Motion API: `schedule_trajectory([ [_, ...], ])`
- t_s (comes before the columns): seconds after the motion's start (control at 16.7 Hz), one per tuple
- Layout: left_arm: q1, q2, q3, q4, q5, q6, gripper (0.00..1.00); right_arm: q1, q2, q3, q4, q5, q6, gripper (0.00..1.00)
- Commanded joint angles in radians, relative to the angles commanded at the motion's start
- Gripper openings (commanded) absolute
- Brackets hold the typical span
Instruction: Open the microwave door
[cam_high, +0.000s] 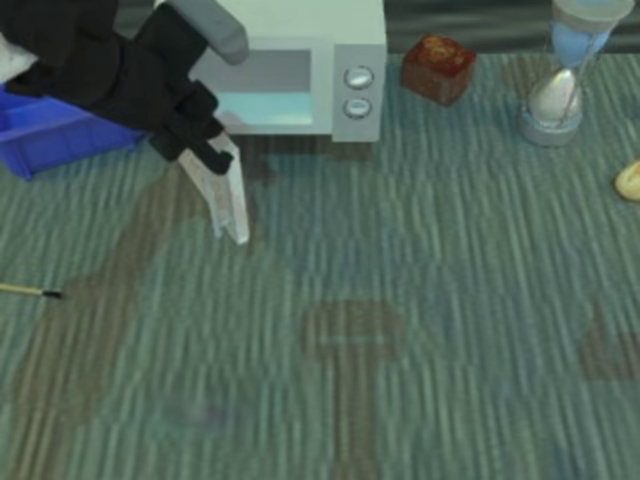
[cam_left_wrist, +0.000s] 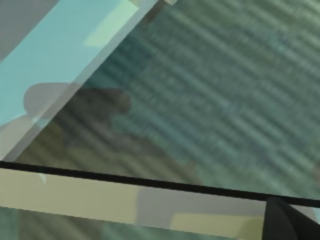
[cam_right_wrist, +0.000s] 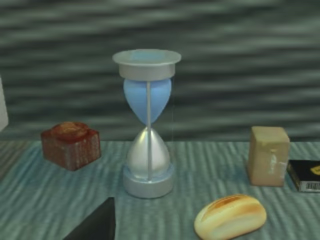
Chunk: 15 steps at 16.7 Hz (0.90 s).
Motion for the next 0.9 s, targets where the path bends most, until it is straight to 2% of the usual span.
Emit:
schedule_trajectory([
  [0.36, 0.056, 0.033, -0.057, -0.05, 0.039, 0.118, 0.0, 0.0, 0.0, 0.0, 0.0, 0.0, 0.0, 1.0],
  [0.9, 0.059, 0.033, -0.057, -0.05, 0.041, 0.122, 0.0, 0.0, 0.0, 0.0, 0.0, 0.0, 0.0, 1.0],
])
